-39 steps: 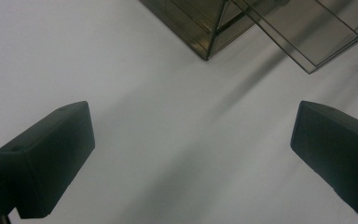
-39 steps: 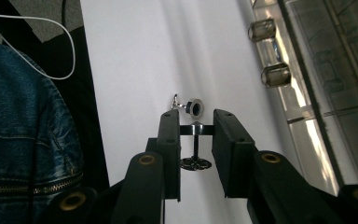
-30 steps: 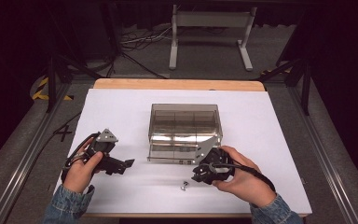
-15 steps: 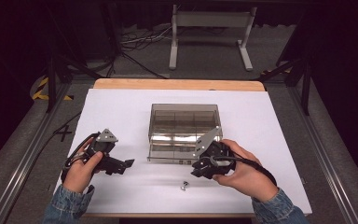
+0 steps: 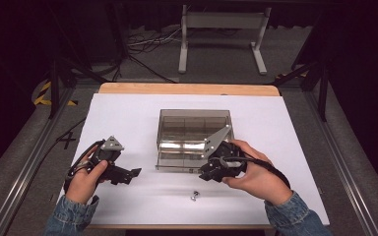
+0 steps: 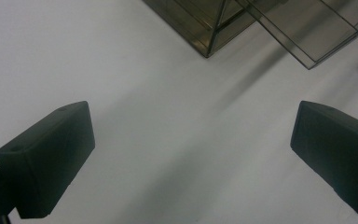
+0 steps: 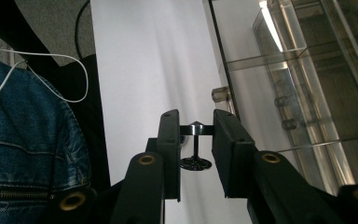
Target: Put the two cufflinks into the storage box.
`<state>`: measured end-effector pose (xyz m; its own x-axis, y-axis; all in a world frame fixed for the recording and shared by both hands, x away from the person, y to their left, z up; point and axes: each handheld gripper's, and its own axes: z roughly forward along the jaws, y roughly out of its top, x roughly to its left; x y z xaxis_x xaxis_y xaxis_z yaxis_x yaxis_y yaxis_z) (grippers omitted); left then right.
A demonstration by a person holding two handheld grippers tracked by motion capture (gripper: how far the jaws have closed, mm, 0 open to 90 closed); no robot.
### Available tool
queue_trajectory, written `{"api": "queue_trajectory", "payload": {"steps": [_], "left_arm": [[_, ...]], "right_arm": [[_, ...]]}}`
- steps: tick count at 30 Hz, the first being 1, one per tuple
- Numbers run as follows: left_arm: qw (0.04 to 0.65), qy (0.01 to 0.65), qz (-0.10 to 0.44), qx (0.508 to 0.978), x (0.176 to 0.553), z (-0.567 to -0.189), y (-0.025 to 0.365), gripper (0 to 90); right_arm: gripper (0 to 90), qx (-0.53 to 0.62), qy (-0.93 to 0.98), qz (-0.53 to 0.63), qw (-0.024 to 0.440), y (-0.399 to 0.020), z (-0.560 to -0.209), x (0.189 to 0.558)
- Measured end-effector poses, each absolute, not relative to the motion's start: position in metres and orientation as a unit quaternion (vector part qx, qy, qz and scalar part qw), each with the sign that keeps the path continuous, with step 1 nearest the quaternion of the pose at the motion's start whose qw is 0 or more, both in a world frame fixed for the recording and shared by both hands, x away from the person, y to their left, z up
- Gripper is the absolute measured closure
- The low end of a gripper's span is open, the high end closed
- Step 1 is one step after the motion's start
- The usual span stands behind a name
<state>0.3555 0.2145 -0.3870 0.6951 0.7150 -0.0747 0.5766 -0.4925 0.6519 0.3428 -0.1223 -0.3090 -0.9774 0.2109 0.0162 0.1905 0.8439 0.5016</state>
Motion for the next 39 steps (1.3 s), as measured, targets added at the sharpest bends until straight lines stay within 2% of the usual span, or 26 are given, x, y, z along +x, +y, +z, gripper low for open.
{"api": "queue_trajectory", "payload": {"steps": [39], "left_arm": [[0.339,0.377,0.102,0.856,0.354,-0.386,0.216,0.4]], "right_arm": [[73.4,0.112,0.962,0.247,0.041,-0.096,-0.292,0.389]]}}
